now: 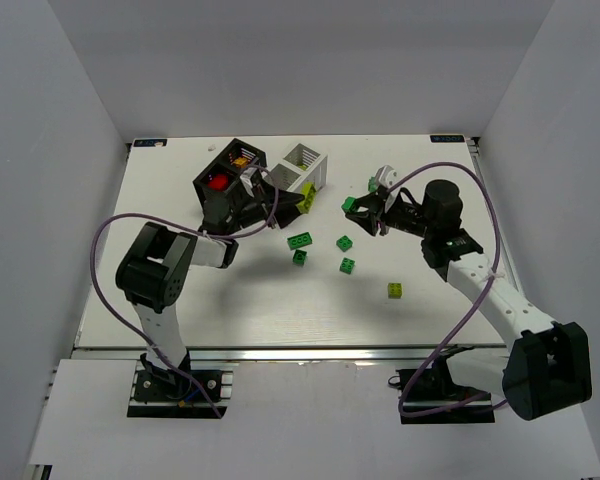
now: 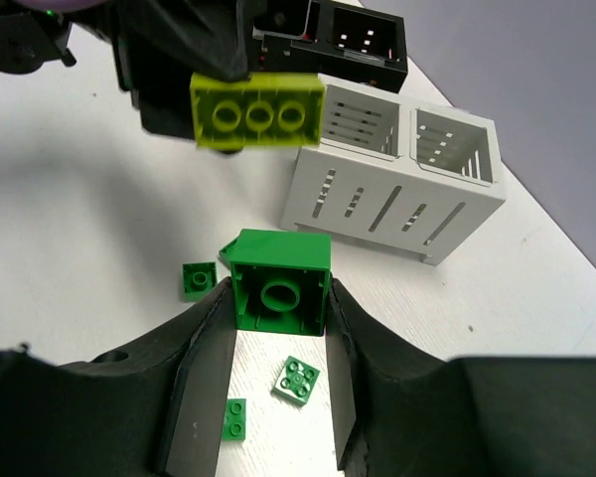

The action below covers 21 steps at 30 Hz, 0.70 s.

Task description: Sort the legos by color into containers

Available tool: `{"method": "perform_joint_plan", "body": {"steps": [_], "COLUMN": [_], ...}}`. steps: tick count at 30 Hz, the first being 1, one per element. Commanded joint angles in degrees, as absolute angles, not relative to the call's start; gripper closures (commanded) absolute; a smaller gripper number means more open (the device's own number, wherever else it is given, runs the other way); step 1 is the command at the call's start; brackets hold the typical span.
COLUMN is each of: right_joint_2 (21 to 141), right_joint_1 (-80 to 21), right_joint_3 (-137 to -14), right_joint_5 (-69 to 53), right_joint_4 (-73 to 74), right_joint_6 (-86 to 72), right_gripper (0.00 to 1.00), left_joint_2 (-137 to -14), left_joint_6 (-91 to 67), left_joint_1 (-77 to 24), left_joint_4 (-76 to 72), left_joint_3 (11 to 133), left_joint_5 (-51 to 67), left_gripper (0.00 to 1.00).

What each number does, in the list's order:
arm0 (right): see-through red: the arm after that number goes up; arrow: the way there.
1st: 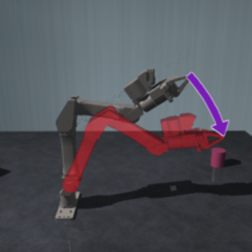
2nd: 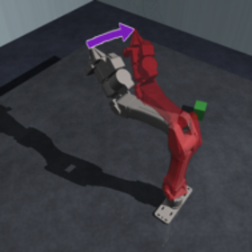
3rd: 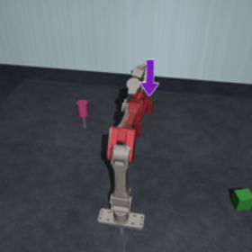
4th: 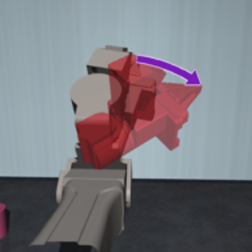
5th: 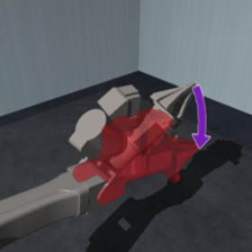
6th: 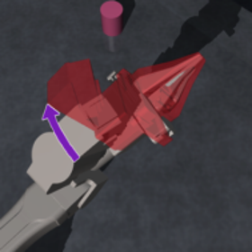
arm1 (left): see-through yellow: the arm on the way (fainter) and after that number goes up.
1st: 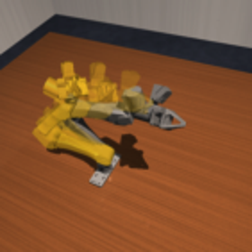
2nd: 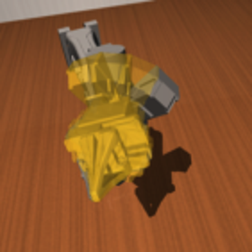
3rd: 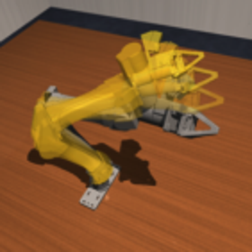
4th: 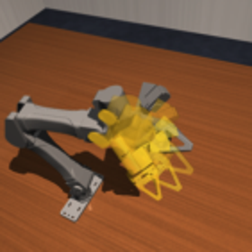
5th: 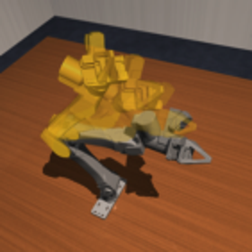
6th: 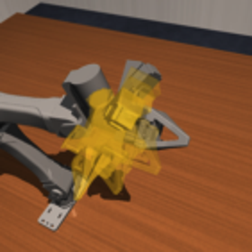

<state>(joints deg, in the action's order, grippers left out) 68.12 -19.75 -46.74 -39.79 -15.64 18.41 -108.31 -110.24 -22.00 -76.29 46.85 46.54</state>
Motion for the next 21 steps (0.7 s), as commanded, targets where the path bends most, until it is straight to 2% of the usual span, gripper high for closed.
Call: {"method": "perform_joint_plan", "body": {"steps": [1,7,9,12,13,14,16,19,21], "right_joint_2": [66.53,71.0,74.94,80.74,82.34,85.05,87.53,92.36,95.88], "right_joint_1": [-19.42,-19.42,-19.51,-20.21,-20.56,-21.26,-22.06,-24.34,-26.35], "right_joint_3": [-46.32,-49.12,-52.54,-56.41,-59.38,-60.81,-64.57,-69.58,-72.06], "right_joint_5": [-39.29,-33.06,-32.52,-32.7,-32.7,-32.7,-33.05,-33.48,-33.57], "right_joint_4": [-18.02,-16.7,-15.56,-15.12,-14.16,-13.8,-13.8,-13.89,-13.97], "right_joint_6": [18.37,18.02,17.93,18.89,19.59,20.12,20.91,21.97,21.97], "right_gripper": [1.0,1.0,1.0,1.0,1.0,1.0,1.0,1.0,1.0], "left_joint_2": [-106.79,-103.99,-101.53,-94.85,-93.18,-90.73,-89.83,-88.69,-86.76], "left_joint_6": [-111.97,-107.17,-101.54,-82.41,-68.61,-61.16,-46.49,-39.14,-37.8], "left_joint_1": [-19.52,-15.92,-15.03,-13.28,-12.84,-12.75,-12.74,-12.57,-12.57], "left_joint_4": [-103.97,-96.27,-83.99,-54.5,-44.75,-24.11,-1.18,12.6,15.28], "left_joint_3": [49.13,51.68,53.26,58.06,60.44,63.34,72.48,78.03,78.22], "left_joint_5": [47.28,51.23,53.34,53.62,51.26,49.24,41.71,32.39,29.11], "left_gripper": [1.0,1.0,1.0,1.0,1.0,1.0,1.0,1.0,1.0]}}
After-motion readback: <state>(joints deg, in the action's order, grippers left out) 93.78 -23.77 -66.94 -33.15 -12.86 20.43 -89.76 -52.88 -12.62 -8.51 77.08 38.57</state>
